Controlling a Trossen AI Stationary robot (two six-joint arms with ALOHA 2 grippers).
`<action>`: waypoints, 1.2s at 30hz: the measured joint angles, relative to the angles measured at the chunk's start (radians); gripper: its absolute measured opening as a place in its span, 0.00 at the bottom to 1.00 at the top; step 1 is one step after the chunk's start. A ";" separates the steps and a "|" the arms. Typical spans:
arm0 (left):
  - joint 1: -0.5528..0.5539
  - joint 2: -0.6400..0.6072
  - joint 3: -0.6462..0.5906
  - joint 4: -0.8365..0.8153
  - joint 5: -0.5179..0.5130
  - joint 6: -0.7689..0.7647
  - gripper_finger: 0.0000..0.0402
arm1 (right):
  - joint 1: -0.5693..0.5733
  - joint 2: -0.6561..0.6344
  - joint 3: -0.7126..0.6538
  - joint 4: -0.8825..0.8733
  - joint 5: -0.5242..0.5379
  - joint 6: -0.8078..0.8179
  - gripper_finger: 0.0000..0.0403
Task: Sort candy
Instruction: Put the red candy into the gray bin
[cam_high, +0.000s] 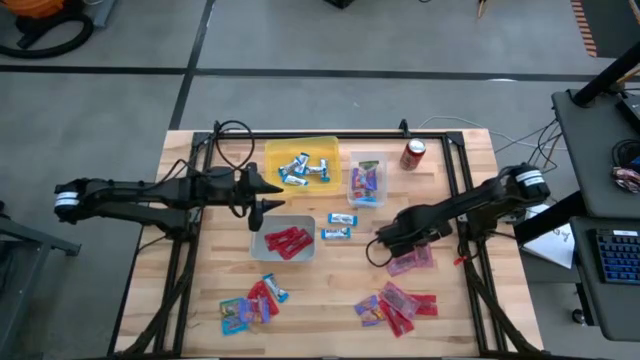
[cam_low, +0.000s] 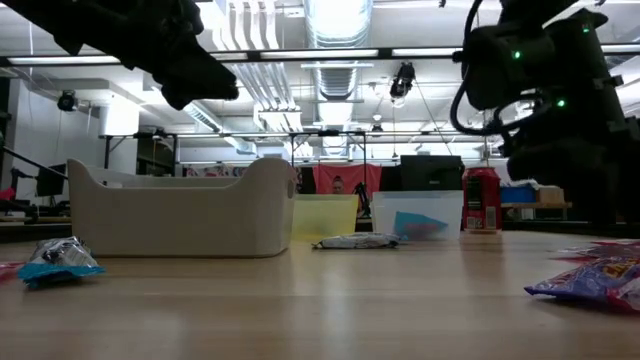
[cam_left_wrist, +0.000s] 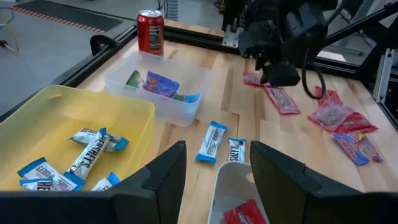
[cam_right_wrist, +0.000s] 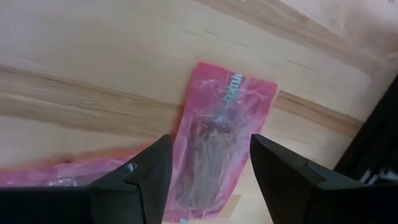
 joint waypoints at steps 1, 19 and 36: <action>0.000 0.000 0.000 0.000 0.000 0.000 0.40 | 0.000 0.012 0.000 0.007 0.000 -0.012 0.50; 0.000 0.000 0.000 0.004 0.000 0.000 0.40 | 0.000 0.131 0.002 0.093 -0.002 -0.090 0.16; -0.014 0.002 -0.003 0.035 0.001 -0.006 0.40 | 0.085 -0.074 0.015 0.086 0.221 -0.112 0.02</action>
